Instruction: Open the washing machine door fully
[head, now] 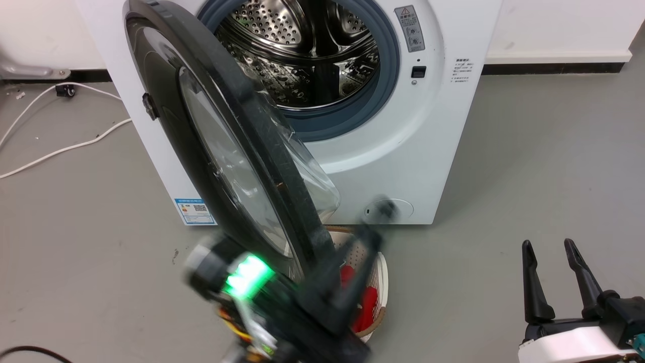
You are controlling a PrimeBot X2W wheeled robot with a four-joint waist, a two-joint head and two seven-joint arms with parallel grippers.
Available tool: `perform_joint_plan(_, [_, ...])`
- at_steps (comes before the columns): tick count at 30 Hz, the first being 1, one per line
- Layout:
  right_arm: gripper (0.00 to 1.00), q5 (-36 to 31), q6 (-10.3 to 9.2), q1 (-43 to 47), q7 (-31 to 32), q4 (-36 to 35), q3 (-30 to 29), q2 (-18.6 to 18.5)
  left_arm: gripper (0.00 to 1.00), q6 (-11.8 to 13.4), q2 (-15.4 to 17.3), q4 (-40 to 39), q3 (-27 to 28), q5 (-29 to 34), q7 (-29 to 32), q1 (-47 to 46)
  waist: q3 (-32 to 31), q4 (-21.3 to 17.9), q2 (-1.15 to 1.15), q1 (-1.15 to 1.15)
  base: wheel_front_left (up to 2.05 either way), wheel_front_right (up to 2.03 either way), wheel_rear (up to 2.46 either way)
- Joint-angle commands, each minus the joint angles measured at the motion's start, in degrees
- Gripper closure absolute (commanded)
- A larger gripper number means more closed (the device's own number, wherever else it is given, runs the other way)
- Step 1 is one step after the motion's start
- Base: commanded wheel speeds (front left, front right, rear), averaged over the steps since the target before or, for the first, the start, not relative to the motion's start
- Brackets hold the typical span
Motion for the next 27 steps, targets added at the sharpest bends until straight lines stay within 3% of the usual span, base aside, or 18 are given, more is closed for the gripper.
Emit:
perform_joint_plan(1, [0.0,0.4,-0.02,-0.3,-0.4,0.3,0.1,0.1,1.0,-0.4,1.5,3.6,-4.5,-1.4,0.0,2.9,-0.2,0.0,0.0,0.0,0.0,0.0,0.0])
perform_joint_plan(6, [0.0,0.5,-0.02,0.2,-0.5,0.6,0.0,0.1,1.0,-0.6,4.7,13.2,-10.0,-4.7,0.0,9.8,-0.7,-0.4,0.0,0.0,0.0,0.0,0.0])
perform_joint_plan(12, [0.0,0.8,-0.02,0.9,-0.5,0.8,-0.5,0.1,1.0,0.3,5.9,22.2,-9.5,-6.1,-0.1,14.6,-0.8,0.0,0.0,0.0,0.0,0.0,0.0])
perform_joint_plan(18, [0.0,1.3,-0.02,0.3,-0.4,1.0,0.0,0.1,1.0,2.1,3.3,28.4,-6.7,-6.4,-0.1,11.5,-0.5,0.5,0.0,0.0,0.0,0.0,0.0])
perform_joint_plan(23, [0.0,1.8,-0.02,-0.4,-0.5,1.8,0.7,0.1,1.0,2.7,-0.5,33.0,-4.6,-6.5,-0.1,4.4,0.0,0.3,0.0,0.0,0.0,0.0,0.0])
perform_joint_plan(27, [0.0,2.2,-0.02,-0.4,-0.5,2.3,0.9,0.1,1.0,3.0,-1.7,36.8,-4.7,-7.5,-0.1,1.3,0.3,-0.1,0.0,0.0,0.0,0.0,0.0])
